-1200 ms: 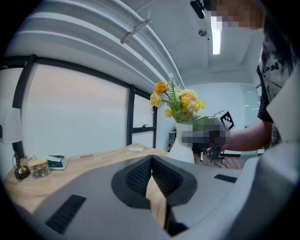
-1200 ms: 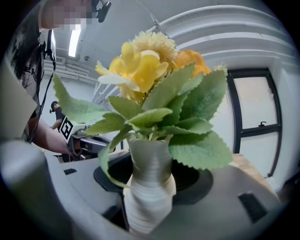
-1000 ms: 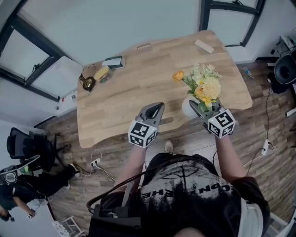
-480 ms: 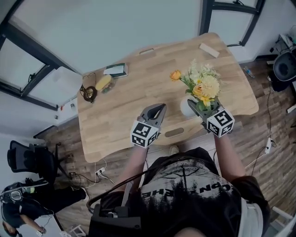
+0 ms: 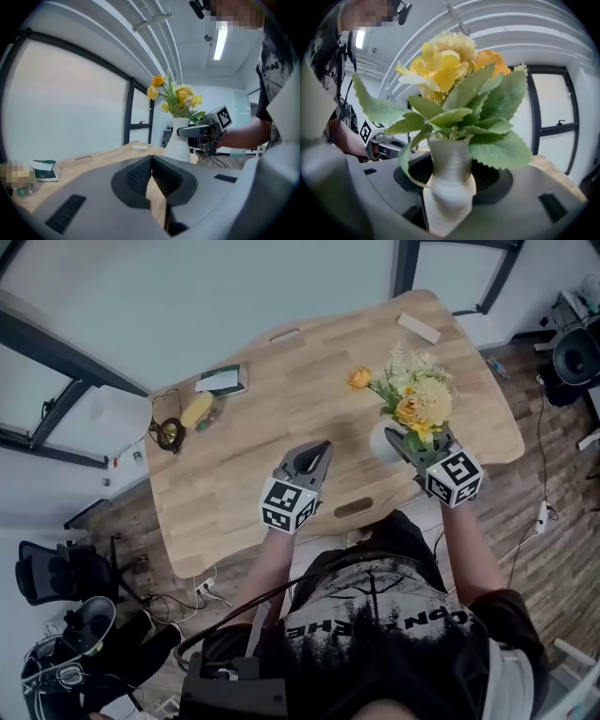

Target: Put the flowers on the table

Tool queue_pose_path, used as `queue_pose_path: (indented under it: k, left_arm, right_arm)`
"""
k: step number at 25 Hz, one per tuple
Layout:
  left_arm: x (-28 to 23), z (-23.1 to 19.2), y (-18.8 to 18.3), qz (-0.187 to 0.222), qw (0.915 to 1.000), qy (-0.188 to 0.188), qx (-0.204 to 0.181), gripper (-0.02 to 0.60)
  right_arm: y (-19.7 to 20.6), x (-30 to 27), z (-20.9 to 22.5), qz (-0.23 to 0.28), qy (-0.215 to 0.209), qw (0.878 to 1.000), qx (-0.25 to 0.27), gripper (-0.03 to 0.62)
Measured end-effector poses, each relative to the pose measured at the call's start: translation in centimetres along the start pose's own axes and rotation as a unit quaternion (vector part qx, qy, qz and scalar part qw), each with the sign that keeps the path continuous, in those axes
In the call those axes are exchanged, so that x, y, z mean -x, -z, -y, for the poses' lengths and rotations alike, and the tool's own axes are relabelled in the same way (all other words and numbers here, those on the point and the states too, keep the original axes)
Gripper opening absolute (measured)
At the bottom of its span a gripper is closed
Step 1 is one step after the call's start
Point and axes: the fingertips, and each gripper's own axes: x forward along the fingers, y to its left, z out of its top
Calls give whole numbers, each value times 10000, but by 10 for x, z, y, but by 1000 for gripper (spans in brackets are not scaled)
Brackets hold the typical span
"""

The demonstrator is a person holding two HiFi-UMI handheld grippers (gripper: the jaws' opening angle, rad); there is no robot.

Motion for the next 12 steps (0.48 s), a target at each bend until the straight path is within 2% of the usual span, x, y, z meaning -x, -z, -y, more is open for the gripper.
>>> queue_pose_path:
  k: [12]
  left_arm:
    - [-37,-15,11,-221,9994,-61,247,14]
  right_arm:
    - [20,-28,35,-138,-175,9998,-14,255]
